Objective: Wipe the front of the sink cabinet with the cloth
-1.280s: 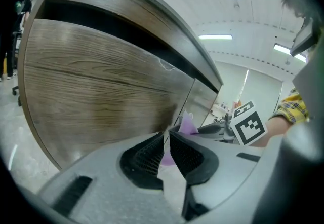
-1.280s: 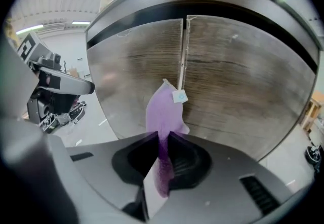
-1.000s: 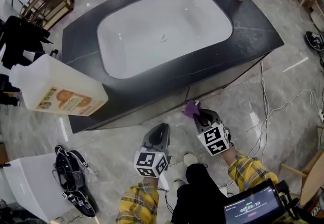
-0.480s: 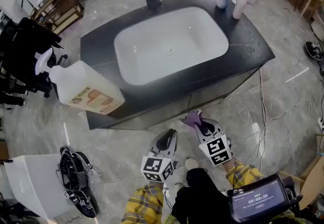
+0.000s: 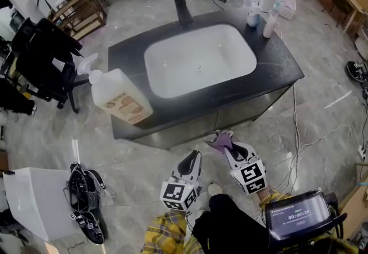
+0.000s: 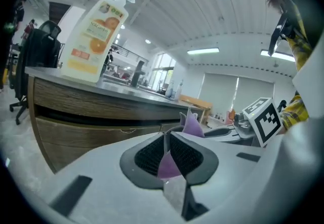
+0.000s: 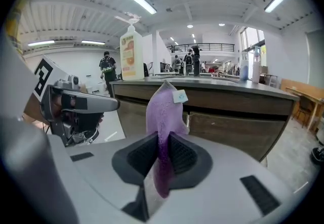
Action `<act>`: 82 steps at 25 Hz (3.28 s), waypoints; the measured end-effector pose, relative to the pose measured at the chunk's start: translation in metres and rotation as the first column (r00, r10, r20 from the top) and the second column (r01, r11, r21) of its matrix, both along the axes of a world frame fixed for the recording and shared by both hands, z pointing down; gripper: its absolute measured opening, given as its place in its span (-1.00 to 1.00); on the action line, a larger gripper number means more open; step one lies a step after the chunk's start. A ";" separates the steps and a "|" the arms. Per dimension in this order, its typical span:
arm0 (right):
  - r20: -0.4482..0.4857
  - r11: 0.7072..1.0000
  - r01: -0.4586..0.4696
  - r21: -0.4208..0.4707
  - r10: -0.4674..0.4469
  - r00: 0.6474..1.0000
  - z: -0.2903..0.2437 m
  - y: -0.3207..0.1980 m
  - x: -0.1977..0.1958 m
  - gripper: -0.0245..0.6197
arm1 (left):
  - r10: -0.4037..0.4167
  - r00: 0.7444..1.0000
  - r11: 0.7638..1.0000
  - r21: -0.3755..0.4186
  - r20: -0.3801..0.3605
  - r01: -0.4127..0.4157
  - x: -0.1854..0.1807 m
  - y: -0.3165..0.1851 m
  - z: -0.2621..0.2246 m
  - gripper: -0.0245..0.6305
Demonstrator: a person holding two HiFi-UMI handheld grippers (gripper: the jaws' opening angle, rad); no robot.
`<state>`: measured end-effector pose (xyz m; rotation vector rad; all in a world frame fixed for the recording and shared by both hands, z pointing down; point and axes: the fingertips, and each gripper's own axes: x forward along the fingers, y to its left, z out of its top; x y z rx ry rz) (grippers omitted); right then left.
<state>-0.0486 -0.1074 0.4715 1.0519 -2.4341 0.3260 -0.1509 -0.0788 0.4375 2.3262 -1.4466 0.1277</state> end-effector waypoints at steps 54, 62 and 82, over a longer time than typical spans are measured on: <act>0.010 0.987 0.148 0.069 -0.149 0.989 0.007 -0.042 0.008 -0.80 | -0.174 0.984 0.985 0.024 0.039 0.173 0.041 -0.021 0.005 -0.82; -0.028 0.976 0.205 0.068 -0.204 0.979 0.034 -0.080 0.018 -0.80 | -0.210 0.976 0.978 -0.013 0.054 0.211 0.059 -0.061 0.039 -0.82; -0.066 0.974 0.213 0.075 -0.209 0.976 0.077 -0.134 0.078 -0.80 | -0.181 0.982 0.982 -0.047 0.048 0.183 0.123 -0.127 0.076 -0.82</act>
